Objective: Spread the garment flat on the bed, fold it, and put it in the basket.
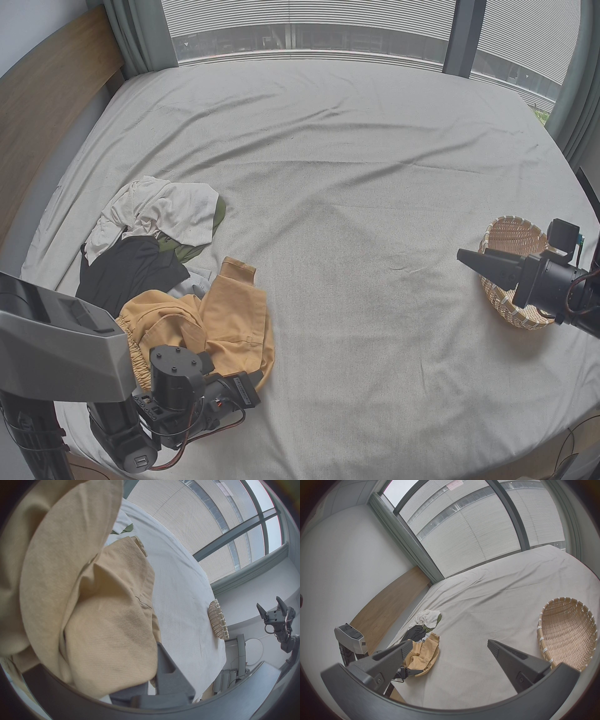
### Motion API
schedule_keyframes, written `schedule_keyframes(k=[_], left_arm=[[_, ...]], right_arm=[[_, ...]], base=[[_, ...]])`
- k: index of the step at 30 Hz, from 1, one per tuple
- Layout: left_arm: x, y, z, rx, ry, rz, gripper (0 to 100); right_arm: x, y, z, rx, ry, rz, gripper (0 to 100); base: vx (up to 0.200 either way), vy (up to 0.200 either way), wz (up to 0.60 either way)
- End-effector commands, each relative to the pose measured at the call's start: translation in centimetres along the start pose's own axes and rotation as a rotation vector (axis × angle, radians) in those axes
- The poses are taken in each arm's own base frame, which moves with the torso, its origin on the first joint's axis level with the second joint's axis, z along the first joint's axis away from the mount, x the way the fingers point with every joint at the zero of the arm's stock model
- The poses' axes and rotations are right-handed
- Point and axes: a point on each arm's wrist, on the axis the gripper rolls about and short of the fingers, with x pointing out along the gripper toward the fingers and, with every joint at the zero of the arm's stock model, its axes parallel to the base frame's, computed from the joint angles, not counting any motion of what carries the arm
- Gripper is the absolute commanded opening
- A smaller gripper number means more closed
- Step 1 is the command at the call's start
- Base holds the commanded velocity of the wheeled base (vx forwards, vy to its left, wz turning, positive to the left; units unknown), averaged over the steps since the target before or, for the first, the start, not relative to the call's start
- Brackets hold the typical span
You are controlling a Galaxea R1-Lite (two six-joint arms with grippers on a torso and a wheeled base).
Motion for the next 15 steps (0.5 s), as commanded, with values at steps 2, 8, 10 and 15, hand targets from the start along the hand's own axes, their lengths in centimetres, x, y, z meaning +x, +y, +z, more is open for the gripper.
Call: schedule_keyframes(k=[2, 8, 10, 15], left_arm=[[1.1, -1.3, -1.9, 0.035, 0.049, -0.039, 0], [1.8, -2.3, -2.8, 0.056, 0.068, -0.073, 0], [2.0, -2.9, -3.1, 0.067, 0.072, -0.096, 0], [2.1, -4.0, -3.6, 0.086, 0.082, -0.141, 0]], right_arm=[[0.1, -0.1, -0.6, 0.006, 0.022, -0.002, 100], [-0.2, -0.2, -0.9, 0.008, 0.029, -0.004, 100], [-0.3, -0.2, -1.1, 0.009, 0.035, -0.004, 100], [-0.4, -0.3, -1.4, 0.011, 0.042, -0.005, 100]], base=[[0.0, 0.0, 0.0], [0.0, 0.0, 0.0], [0.0, 0.0, 0.0], [0.0, 0.0, 0.0]])
